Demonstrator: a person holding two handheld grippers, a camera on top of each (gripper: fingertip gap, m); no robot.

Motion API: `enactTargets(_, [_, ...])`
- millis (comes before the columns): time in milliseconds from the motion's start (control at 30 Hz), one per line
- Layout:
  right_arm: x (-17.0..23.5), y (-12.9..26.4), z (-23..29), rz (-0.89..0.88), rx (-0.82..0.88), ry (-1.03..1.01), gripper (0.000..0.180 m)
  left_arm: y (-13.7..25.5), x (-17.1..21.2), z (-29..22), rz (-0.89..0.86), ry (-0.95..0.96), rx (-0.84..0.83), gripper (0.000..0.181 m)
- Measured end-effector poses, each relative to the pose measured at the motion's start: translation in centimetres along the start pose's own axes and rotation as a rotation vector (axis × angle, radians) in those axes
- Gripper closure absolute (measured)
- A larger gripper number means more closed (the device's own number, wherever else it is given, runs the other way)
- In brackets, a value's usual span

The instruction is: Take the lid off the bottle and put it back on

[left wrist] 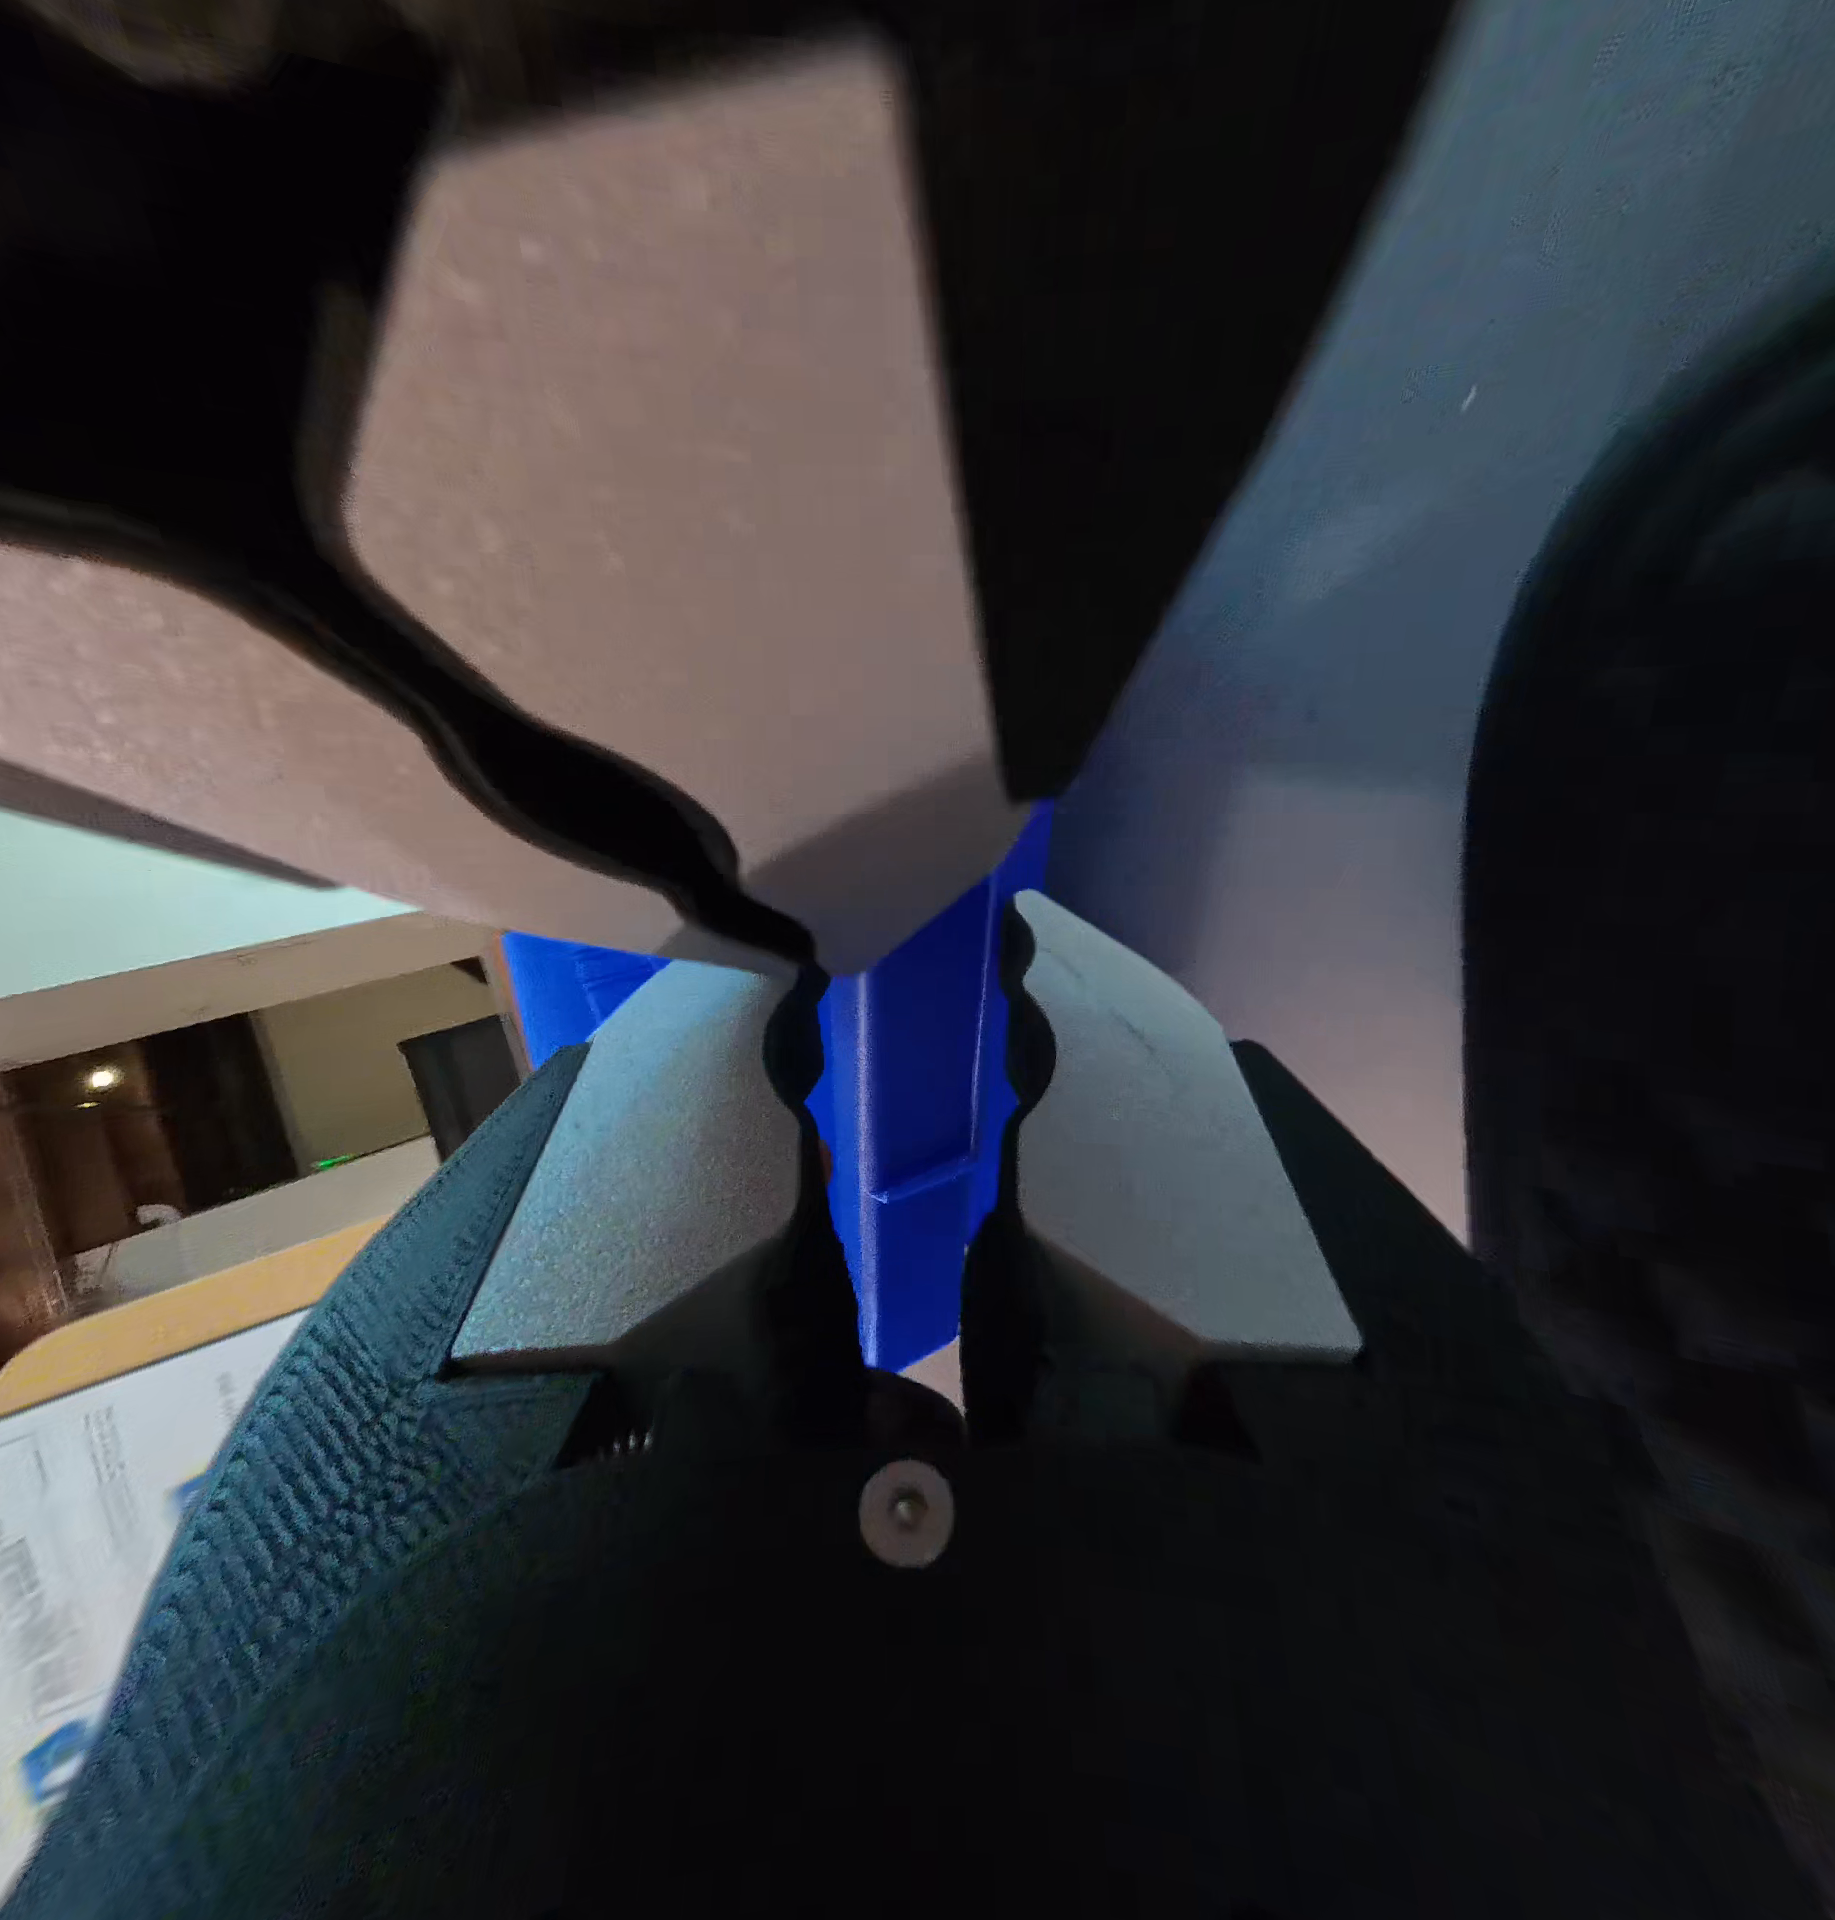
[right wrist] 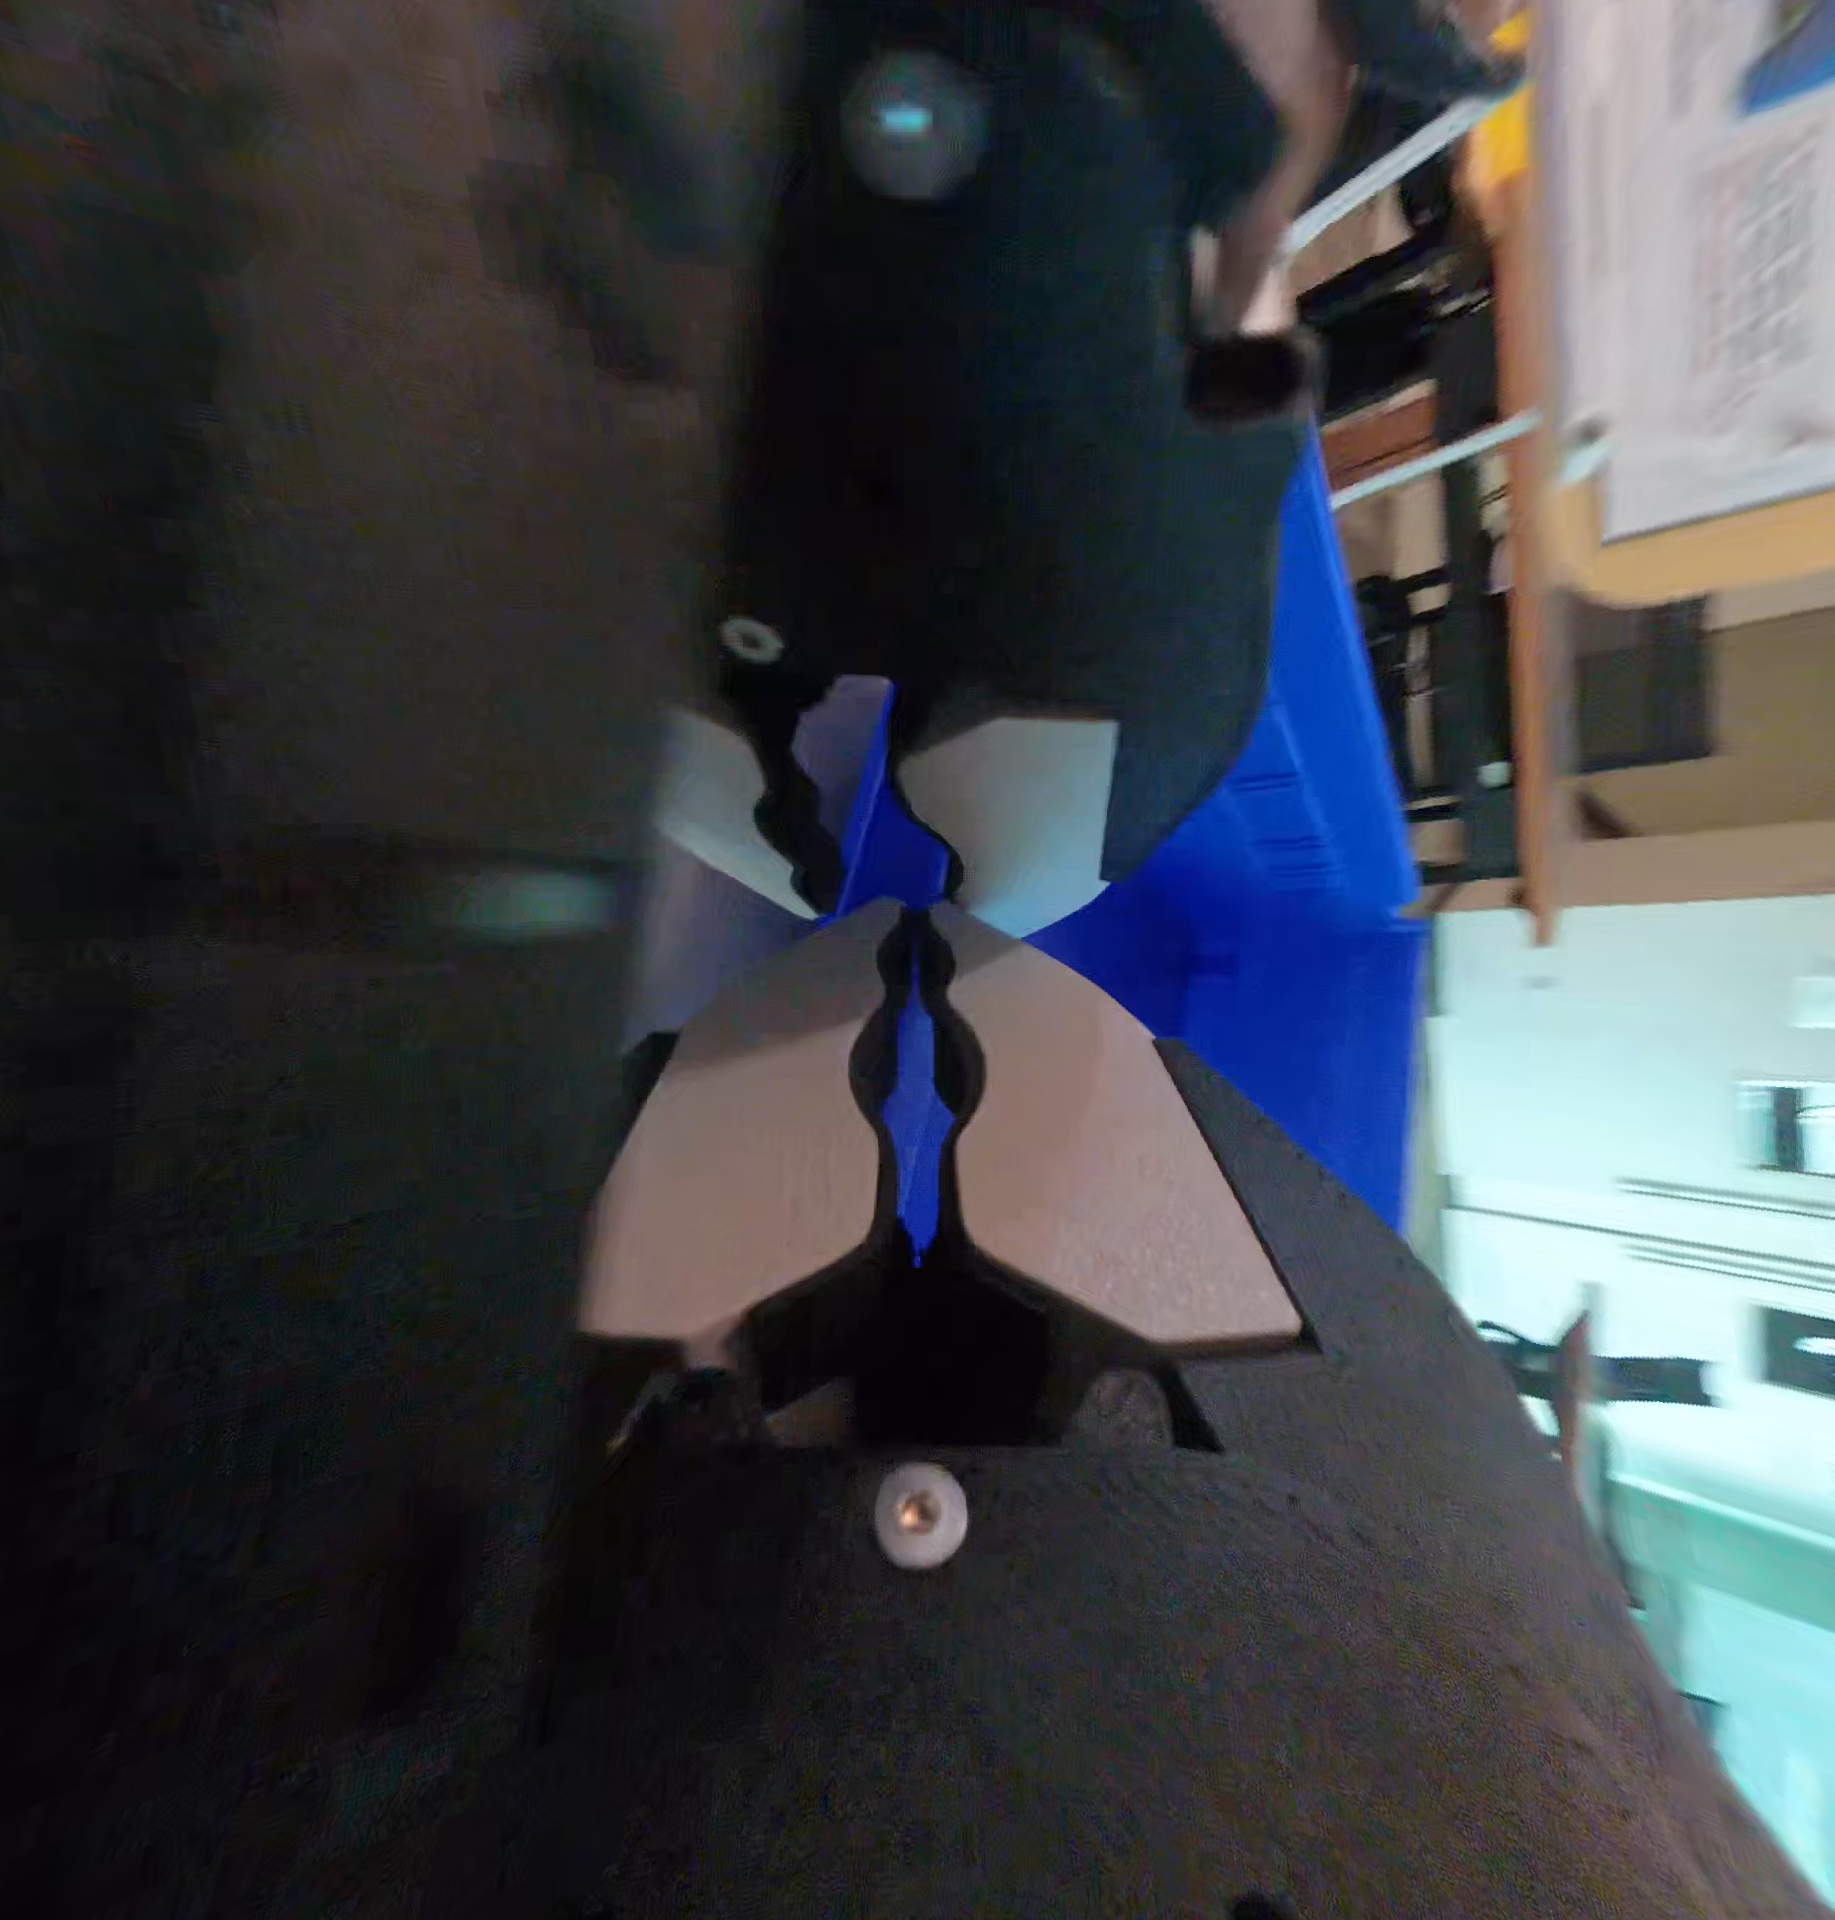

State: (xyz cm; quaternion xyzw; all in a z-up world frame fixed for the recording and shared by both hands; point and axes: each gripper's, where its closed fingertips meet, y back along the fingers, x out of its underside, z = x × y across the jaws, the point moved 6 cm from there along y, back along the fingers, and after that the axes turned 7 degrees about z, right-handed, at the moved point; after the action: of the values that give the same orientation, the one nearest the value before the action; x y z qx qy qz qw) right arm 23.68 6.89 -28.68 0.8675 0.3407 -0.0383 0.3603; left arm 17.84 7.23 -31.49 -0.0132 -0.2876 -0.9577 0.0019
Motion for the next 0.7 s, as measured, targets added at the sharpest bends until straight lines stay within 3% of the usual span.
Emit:
enactTargets(167, [3.1, 0.2, 0.2, 0.056, -0.112, -0.171, 0.173, 0.2, -2.2, -1.5, -0.101, 0.121, 0.114, 0.146])
enactTargets(367, [4.9, 1.0, 0.3, 0.112, -0.15, -0.295, 0.156, 5.9, -1.1, -1.0, -0.37, 0.502, 0.285, 0.094])
enactTargets(500, [3.5, 1.3, -0.2, 0.077, -0.169, -0.372, 0.131, 12.0, 2.1, -0.8, -0.711, 0.897, 0.489, 0.054])
enactTargets(567, [2.2, 1.3, -0.6, 0.013, -0.144, -0.373, 0.116, 14.7, 4.6, -0.6, -0.892, 1.069, 0.546, 0.047])
enactTargets(633, [0.8, 1.3, -1.4, -0.075, -0.075, -0.377, 0.106, 16.6, 7.9, -0.1, -1.045, 1.24, 0.494, 0.047])
enactTargets(700, [-0.2, 1.2, -2.1, -0.122, -0.022, -0.412, 0.096, 17.8, 11.5, 0.5, -1.123, 1.389, 0.327, 0.048])
